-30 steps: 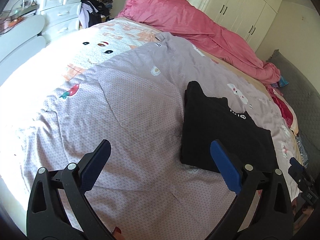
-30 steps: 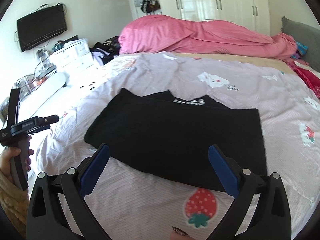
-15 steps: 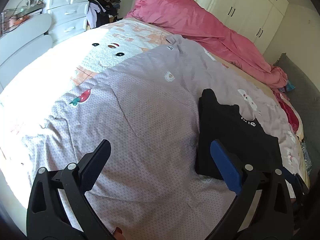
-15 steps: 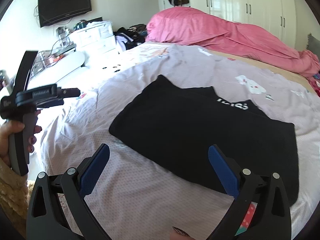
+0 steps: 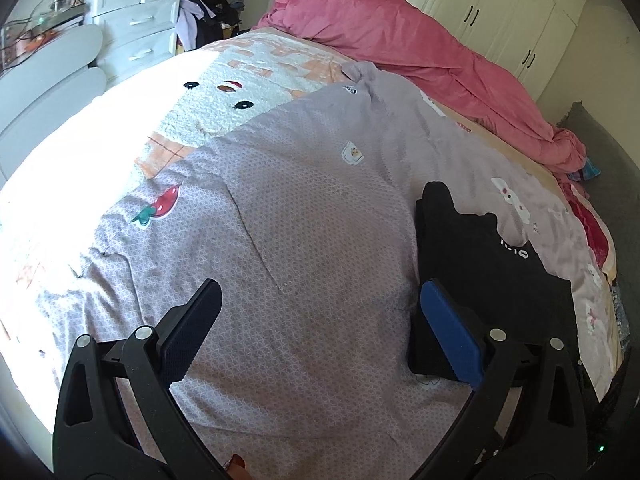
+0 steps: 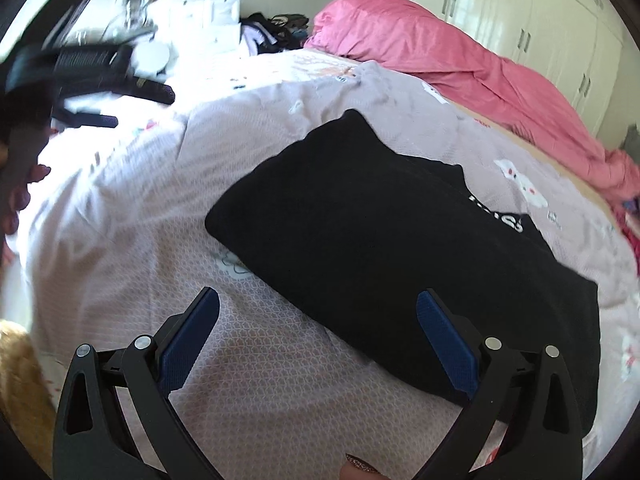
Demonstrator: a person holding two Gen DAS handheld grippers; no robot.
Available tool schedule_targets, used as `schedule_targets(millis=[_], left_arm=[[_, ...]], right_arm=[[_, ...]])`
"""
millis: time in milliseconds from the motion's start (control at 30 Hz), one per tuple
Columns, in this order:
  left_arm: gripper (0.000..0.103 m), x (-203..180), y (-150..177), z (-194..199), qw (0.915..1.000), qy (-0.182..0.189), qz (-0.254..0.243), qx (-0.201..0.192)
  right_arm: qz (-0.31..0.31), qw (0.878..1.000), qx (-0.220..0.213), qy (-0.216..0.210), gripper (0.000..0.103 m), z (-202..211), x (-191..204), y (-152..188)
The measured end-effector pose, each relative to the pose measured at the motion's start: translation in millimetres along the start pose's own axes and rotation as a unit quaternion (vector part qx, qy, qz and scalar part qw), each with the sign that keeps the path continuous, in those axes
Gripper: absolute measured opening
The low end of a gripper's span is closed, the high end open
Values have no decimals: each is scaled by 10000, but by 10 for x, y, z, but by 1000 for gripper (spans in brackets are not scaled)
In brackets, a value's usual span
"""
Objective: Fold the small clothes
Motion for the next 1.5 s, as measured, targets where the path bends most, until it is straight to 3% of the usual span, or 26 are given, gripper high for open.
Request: schedule_targets(millis=[267,600,667,700,767,800,833,967,1200,1333,1400,1467,1500], left_arm=[[93,-134,-70,-272,9997,-14,-150,191],[93,-408,-152,-578,9984,66,-312,475],[93,-469,-196,-624,9979,200,-246,557],[93,-491,-218,-640,9977,277,-172,592],[93,-561,-275,-666,9961,549,25,690],[93,-601,-297,-679,9950,658,89,742],[93,-653,-321,-698,9931,821,184,821],[93,-891,-362,-774,9856,1281,394,1035],[93,-1299,-226,-1011,9761,1480,330,1560],[93,-1557,-95,-1068,9666,1795,371,1792],[86,-1726,-32,-1024,9652,1900,236,1779],[52,-1878,3,-978,9636,1996,93,1775],[47,-1957,32,-953,9623,2052,11,1783]], right_arm=[[402,9976,366,432,98,-393,139,-52],[461,9940,349,927,98,-703,44,-241],[303,9949,205,944,89,-664,-23,-252],[177,9959,109,884,73,-621,-72,-249],[-59,9963,-100,854,59,-519,-156,-245],[-170,9964,-215,801,43,-466,-199,-243],[-328,9963,-350,716,34,-402,-260,-231],[-725,9932,-697,582,26,-219,-430,-195],[-1073,9866,-1135,479,23,72,-687,-92],[-1225,9826,-1293,528,22,210,-763,8],[-1289,9803,-1391,545,22,288,-792,60],[-1383,9772,-1502,575,22,382,-833,114],[-1433,9756,-1551,598,22,425,-863,146]])
Point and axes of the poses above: each gripper's, at about its wrist camera, not at the fingertips, and z roughly against the way its jaws point, x to its left, y to its underside, the point moved 2 cm from there along -z, roughly the way its jaws point, and after that the axes turned 11 degrees about z, right-handed, at the moved point
